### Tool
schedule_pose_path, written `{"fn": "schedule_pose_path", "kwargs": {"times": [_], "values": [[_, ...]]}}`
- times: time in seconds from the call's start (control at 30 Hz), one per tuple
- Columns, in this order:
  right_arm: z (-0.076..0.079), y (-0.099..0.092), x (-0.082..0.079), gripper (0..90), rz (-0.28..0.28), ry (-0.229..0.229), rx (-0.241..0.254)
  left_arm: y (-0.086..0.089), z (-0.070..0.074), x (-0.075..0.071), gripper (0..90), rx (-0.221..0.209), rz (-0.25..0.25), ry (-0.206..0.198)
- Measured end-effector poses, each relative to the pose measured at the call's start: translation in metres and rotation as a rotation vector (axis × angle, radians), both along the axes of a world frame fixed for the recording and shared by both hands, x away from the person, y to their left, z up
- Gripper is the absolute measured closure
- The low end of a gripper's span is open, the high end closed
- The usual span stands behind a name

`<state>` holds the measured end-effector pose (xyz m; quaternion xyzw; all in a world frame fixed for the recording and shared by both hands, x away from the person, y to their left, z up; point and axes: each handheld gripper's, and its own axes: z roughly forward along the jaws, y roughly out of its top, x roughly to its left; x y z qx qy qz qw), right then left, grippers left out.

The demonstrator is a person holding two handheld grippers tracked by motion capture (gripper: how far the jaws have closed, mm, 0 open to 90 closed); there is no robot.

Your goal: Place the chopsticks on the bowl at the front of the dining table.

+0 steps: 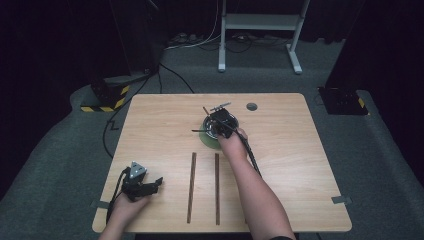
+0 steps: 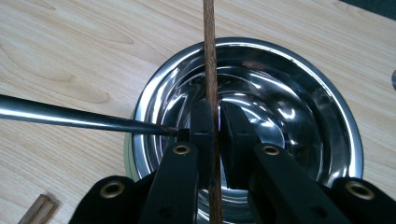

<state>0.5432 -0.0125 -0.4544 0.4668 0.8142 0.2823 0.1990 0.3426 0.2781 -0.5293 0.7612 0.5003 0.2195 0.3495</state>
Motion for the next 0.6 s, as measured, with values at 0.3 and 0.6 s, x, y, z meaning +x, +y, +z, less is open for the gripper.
{"fn": "schedule_pose_path", "kwargs": {"times": [0.3, 0.6], "values": [[-0.005, 0.0, 0.002, 77.6, 0.0, 0.015, 0.009, 0.0, 0.0, 0.0, 23.9, -0.003, -0.003, 0.002], [0.006, -0.011, -0.006, 72.4, 0.004, 0.014, 0.037, 0.0, 0.0, 0.0, 24.0, 0.004, -0.005, -0.002]]}}
